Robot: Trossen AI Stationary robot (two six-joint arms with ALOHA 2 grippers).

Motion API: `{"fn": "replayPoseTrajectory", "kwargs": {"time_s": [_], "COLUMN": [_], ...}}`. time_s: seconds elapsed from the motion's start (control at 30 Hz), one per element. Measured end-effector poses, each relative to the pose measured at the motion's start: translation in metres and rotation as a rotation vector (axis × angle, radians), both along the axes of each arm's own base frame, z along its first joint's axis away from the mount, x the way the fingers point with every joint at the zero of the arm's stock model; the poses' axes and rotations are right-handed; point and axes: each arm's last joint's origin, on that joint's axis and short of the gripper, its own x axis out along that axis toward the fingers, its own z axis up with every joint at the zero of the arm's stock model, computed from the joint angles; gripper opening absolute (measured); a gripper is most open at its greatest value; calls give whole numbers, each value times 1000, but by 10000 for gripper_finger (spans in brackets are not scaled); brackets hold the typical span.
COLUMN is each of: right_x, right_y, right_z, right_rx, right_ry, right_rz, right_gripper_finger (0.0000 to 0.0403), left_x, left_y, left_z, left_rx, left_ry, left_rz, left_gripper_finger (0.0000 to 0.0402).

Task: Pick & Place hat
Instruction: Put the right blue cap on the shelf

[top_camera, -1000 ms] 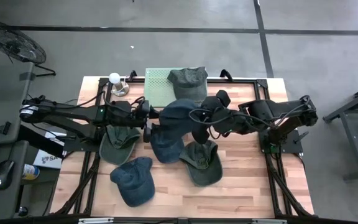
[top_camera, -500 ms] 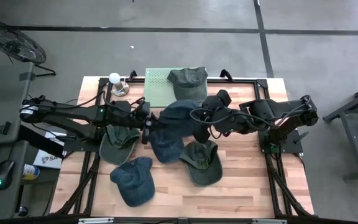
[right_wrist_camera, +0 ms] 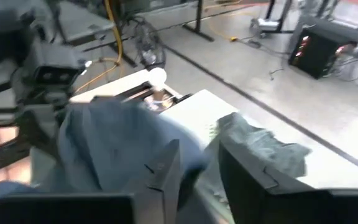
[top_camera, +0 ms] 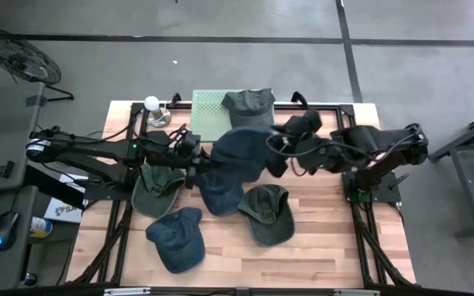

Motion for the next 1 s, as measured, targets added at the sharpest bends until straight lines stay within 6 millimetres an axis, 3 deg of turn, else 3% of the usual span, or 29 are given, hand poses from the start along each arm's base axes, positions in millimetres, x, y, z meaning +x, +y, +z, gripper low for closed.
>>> {"fn": "replayPoseTrajectory", "kwargs": {"time_s": [0.2,0.33,0.63,0.83,1.0], "right_x": [-27,-29,8,34,43], "right_y": [-8,-5,22,31,34], "right_z": [13,18,-5,-18,-18], "right_rx": [-10,47,39,-48,-106], "right_ry": [-12,-32,-75,-70,-74], "right_rz": [-15,93,181,173,188], "right_gripper_finger": [153,177,175,159,154], "left_x": [0,0,4,22,37], "left_y": [0,2,7,7,7], "left_z": [0,7,32,45,50], "left_rx": [-61,-119,-85,-16,9], "left_ry": [-1,-67,-136,-126,-98], "left_rz": [19,87,247,280,280], "left_gripper_finger": [1,1,0,0,0]}}
